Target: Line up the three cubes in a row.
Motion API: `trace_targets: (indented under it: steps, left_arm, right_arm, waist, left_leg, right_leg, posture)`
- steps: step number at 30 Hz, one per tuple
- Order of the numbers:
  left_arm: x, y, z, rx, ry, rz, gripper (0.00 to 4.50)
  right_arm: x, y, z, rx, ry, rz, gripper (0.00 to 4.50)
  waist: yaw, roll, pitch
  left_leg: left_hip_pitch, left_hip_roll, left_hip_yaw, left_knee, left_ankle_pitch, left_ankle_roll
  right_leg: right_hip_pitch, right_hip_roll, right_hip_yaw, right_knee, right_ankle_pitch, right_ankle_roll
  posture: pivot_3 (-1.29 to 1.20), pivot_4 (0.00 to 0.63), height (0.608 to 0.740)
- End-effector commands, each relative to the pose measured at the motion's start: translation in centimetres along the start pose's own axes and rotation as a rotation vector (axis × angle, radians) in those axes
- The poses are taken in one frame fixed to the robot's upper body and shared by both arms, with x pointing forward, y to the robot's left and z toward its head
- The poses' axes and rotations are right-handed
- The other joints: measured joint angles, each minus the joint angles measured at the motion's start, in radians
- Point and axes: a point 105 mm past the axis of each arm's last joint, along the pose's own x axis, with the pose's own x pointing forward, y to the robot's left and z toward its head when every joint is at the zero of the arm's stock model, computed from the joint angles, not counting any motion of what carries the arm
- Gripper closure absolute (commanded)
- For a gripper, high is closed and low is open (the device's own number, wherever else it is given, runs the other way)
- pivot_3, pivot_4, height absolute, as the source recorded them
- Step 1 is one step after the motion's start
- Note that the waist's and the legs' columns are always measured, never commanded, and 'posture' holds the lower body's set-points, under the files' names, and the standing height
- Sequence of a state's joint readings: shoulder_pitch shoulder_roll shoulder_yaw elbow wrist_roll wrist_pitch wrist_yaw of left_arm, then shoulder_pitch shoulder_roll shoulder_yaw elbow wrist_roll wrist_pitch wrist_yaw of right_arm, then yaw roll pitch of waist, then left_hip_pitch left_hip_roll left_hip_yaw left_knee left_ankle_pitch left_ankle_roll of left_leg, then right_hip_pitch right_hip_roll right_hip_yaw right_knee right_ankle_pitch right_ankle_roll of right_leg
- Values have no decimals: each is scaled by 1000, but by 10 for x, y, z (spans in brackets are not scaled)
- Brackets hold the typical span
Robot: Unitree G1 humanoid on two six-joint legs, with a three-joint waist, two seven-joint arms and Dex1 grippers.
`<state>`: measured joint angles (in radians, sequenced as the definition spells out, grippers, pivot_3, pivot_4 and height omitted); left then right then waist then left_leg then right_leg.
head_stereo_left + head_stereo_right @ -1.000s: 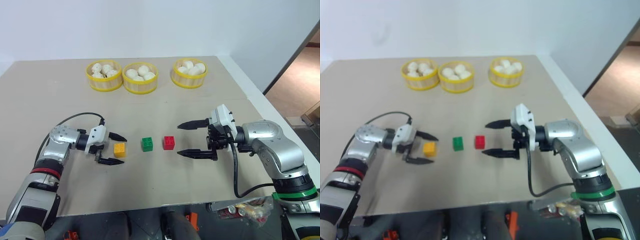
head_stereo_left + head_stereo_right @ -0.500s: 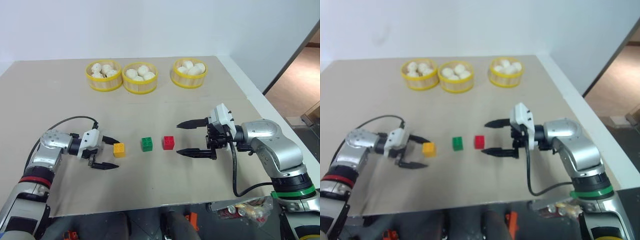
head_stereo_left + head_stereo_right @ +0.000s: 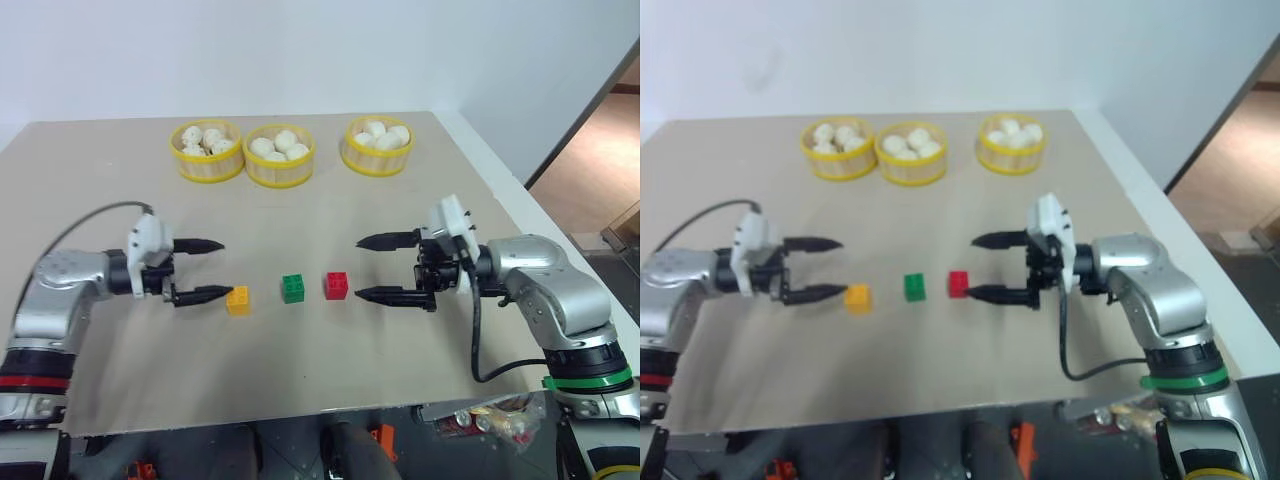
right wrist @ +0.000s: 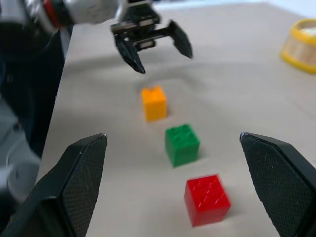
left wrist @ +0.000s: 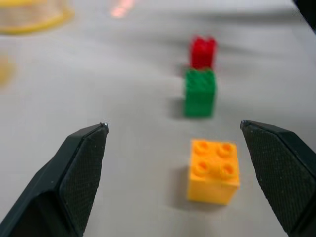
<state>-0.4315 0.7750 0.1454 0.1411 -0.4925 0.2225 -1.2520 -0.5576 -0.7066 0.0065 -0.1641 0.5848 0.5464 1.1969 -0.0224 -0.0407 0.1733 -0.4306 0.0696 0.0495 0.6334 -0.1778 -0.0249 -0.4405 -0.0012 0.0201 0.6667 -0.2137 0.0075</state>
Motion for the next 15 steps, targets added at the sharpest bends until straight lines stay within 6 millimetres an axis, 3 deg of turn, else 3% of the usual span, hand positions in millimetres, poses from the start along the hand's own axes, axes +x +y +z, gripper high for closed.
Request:
trace_targets:
  steps: [1, 3, 7, 11, 15]
  left_arm:
    - [-16, 32, 20, -3, -74, 290, 23]
    - [-19, 38, 17, -4, -77, 370, 23]
    - [-20, 33, -4, -10, -66, 540, 23]
    - [-23, 24, -28, -38, -14, 653, 23]
    - [-30, 20, -45, -25, 40, 733, 23]
  right_arm:
    - [-8, -15, 20, -73, -75, -123, 0]
    - [-12, -25, 17, -63, -82, -183, 0]
    - [-30, -50, -23, -90, -31, -407, 0]
    - [-37, -60, -32, -91, -59, -522, 0]
    - [-37, -59, -38, -84, -56, -528, 0]
  waist:
    - [1, 0, 0]
    - [1, 0, 0]
    - [1, -1, 0]
    - [0, -1, 0]
    - [1, -1, 0]
  left_leg:
    - [1, 0, 0, 0, 0, 0]
    - [1, 0, 0, 0, 0, 0]
    - [1, -2, 2, 1, 0, 0]
    - [-1, -3, 3, 1, 0, 0]
    - [0, -2, 2, 0, 0, 0]
  right_leg:
    - [0, 0, 0, 0, 0, 0]
    - [1, 0, 0, 0, 1, 1]
    - [2, -3, 1, -2, 1, 2]
    - [0, -3, 3, -1, 1, 4]
    - [0, -2, 3, -1, 2, 3]
  posture:
    - [0, 150, 740]
    - [0, 150, 740]
    - [0, 150, 740]
    - [0, 150, 740]
    - [0, 150, 740]
